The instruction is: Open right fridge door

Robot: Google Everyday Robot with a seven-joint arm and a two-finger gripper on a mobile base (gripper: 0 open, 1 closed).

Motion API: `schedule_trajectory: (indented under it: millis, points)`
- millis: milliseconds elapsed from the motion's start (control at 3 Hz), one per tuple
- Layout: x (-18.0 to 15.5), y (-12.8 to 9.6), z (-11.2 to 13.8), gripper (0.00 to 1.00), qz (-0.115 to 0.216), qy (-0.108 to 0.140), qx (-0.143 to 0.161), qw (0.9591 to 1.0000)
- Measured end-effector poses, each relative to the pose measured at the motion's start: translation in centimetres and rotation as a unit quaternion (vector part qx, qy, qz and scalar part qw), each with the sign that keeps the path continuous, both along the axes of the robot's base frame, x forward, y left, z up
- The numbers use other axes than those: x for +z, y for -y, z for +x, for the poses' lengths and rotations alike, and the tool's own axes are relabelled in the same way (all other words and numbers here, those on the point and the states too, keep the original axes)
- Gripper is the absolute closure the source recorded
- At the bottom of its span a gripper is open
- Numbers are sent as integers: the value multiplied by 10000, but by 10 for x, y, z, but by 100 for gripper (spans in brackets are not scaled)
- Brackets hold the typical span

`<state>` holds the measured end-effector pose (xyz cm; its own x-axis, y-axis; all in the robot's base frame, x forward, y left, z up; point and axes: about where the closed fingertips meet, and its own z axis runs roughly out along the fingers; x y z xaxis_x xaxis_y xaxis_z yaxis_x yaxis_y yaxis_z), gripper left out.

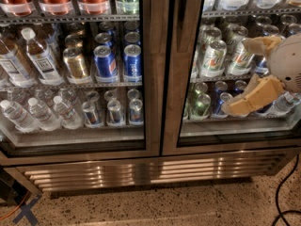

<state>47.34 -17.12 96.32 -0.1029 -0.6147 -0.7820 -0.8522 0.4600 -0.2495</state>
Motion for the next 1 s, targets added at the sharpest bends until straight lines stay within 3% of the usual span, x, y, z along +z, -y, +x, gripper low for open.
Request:
schedule_trajectory:
  millis: [1000]
  points:
    - [-2,-30,40,0,583,207,942,9936]
